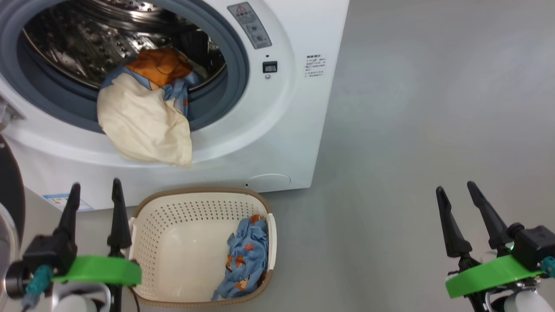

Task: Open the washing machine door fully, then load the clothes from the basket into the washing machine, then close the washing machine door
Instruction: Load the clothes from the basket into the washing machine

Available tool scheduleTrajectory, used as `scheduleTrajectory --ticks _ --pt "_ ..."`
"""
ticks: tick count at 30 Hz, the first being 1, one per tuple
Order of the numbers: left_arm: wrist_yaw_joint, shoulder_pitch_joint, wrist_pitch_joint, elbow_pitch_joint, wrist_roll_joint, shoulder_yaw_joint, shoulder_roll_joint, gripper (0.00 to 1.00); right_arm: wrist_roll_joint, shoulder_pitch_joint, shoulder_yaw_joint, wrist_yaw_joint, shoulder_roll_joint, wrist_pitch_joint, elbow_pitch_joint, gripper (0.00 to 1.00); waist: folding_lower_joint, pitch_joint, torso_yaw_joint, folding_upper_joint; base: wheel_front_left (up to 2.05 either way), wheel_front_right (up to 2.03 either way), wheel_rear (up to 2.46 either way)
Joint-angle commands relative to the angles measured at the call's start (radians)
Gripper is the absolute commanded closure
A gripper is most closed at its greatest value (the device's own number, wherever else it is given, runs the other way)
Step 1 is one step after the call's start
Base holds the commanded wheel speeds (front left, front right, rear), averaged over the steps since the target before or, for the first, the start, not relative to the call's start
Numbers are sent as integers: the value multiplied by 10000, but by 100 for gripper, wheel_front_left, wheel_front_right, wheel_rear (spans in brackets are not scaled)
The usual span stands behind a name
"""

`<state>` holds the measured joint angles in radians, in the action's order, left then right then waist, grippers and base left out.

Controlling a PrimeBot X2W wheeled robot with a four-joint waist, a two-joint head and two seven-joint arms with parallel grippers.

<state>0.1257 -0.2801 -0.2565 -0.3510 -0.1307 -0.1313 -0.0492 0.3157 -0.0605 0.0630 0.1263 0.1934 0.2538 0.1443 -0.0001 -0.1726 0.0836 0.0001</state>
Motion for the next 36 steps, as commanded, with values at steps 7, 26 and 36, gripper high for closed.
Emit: scheduleTrajectory --ticks 7,26,36 --pt "47 992 -53 722 -158 -315 -121 0 63 452 90 44 154 80 -229 4 1 462 -76 -1 0 0 0" --pt "-117 2517 -53 1907 -281 -447 -18 0 49 702 -45 44 121 80 -278 0 1 629 -56 -1 0 0 0" --pt "-131 2421 -53 1847 -439 -384 -13 0 49 541 -18 44 84 80 -316 0 1 287 2 -1 0 0 0"
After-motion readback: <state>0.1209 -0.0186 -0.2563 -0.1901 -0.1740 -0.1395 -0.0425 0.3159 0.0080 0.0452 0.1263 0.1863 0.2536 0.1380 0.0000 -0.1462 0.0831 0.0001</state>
